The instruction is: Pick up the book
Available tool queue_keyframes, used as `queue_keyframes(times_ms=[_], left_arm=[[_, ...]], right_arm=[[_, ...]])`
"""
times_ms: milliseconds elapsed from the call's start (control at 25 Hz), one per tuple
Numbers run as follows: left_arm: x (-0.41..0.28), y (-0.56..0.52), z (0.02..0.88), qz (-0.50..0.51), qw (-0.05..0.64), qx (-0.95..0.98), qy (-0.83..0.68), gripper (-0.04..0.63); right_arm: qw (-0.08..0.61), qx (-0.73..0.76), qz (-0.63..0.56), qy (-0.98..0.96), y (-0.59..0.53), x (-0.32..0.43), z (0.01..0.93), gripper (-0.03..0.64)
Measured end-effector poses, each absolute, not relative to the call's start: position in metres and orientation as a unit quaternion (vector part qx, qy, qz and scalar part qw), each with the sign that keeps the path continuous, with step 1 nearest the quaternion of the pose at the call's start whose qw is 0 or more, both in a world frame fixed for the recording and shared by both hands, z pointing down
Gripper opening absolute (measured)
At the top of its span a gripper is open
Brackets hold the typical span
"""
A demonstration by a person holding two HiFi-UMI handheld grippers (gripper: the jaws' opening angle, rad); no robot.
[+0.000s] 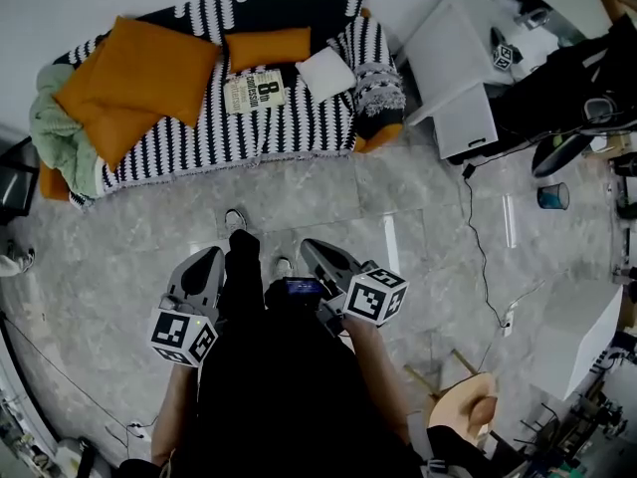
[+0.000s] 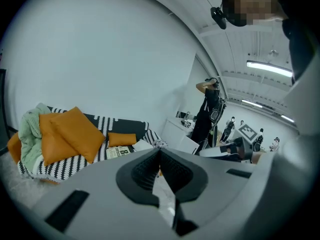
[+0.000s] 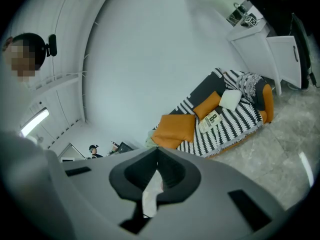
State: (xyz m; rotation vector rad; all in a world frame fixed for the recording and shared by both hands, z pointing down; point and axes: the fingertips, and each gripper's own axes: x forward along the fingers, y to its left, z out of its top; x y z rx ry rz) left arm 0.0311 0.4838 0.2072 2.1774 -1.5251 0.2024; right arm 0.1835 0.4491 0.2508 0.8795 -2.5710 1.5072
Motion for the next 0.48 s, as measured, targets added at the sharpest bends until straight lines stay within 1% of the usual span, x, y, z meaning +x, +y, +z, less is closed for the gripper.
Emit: queue_keyframes(times_ms=[280, 480], left_arm=[[0.001, 0.42, 0.201, 0.071, 0.222, 0.809, -0.54, 0.014], [-0.04, 0.372, 0.195, 0.064, 0.215, 0.808, -0.545, 0.014]], right_arm=[[0.004, 0.304, 0.479, -0.824, 0.394, 0.158, 0.242, 0.017], [0.009, 0.311, 0.468, -0.827, 0.352, 0.126, 0.23, 0.017]])
